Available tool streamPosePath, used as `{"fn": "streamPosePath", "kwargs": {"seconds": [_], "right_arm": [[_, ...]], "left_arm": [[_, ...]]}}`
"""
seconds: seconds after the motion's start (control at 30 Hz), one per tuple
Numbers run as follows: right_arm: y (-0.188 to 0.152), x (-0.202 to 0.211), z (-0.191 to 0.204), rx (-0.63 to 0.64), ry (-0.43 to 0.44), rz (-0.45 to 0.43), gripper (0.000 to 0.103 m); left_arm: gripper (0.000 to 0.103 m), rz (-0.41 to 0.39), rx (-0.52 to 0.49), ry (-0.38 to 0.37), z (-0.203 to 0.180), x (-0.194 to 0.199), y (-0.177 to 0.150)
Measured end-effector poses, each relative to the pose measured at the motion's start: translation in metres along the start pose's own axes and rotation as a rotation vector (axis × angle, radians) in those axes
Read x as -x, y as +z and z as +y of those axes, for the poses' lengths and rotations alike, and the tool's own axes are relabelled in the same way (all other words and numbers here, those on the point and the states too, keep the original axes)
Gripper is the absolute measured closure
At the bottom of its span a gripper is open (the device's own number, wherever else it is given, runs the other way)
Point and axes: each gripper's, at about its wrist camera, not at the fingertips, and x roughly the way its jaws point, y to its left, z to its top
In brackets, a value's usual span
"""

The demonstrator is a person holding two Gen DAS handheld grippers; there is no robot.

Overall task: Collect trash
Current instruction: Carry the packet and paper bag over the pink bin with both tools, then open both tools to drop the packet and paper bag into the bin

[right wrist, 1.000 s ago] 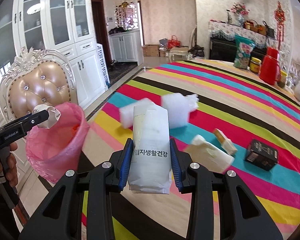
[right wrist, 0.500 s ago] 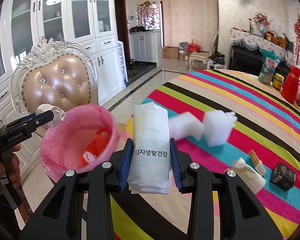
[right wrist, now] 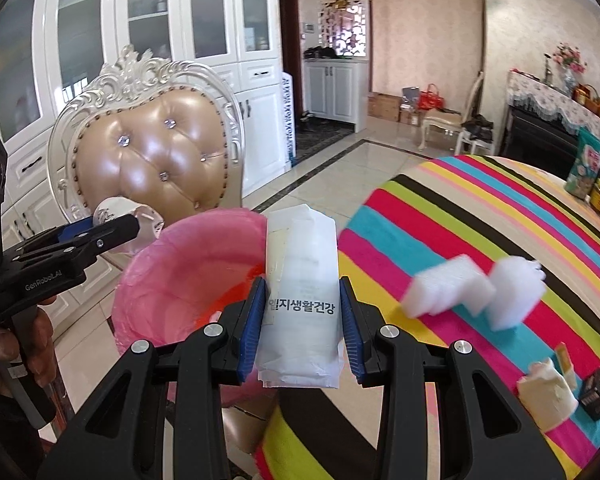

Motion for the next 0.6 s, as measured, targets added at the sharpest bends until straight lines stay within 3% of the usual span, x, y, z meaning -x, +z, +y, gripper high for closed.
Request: {"fn": "streamPosePath", "kwargs": {"seconds": [0.6], "right_arm": [[0.011, -0.035, 0.035, 0.050, 0.084, 0.024, 0.065]], "left_arm": [[0.035, -0.015, 0.023, 0.017, 0.018, 0.000, 0.006]]}}
